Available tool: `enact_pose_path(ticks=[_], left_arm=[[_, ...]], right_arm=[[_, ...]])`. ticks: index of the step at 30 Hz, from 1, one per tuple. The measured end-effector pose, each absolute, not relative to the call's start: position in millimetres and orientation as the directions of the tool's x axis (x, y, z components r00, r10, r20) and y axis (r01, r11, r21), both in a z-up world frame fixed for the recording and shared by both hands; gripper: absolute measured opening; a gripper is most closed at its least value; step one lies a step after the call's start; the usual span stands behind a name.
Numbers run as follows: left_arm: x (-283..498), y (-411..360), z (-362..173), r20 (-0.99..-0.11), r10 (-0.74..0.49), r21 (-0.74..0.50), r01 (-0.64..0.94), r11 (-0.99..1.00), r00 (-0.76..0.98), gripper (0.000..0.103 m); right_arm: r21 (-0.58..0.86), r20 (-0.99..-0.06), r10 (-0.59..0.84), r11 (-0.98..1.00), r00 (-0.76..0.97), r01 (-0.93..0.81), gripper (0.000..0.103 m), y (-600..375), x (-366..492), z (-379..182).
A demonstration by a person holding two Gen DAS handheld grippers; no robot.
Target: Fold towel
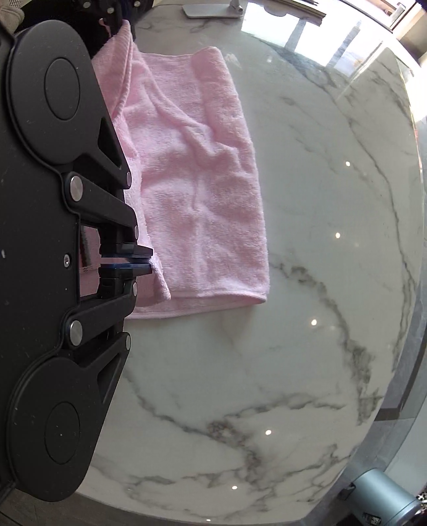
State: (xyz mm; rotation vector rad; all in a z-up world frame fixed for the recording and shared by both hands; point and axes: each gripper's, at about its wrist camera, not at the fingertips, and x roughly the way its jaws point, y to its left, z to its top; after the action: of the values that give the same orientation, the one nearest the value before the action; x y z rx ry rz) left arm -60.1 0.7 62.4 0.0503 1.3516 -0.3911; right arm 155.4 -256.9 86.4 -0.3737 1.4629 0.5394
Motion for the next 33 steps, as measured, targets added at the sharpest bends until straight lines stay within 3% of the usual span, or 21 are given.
enact_pose_path(ticks=[10, 15, 24, 33], left_arm=[[-55, 5, 44, -0.961, -0.246, -0.203, 0.277, 0.939, 0.128, 0.005], [-53, 6, 37, -0.966, -0.226, -0.187, 0.271, 0.944, 0.122, 0.005], [-56, 5, 37, -0.97, -0.211, -0.172, 0.268, 0.948, 0.124, 0.005], [-57, 2, 37, -0.97, -0.2, -0.152, 0.293, 0.944, 0.141, 0.005]], right_arm=[[0.105, -0.983, 0.171, 0.818, 0.065, -0.565, 0.021, -275, 172, 82], [0.151, -0.975, 0.219, 0.76, 0.031, -0.632, 0.021, -295, 165, 92], [0.135, -0.985, 0.157, 0.498, -0.064, -0.856, 0.021, -292, 112, 49], [0.038, -0.995, 0.093, 0.222, -0.017, -0.974, 0.021, -269, 96, 36]])
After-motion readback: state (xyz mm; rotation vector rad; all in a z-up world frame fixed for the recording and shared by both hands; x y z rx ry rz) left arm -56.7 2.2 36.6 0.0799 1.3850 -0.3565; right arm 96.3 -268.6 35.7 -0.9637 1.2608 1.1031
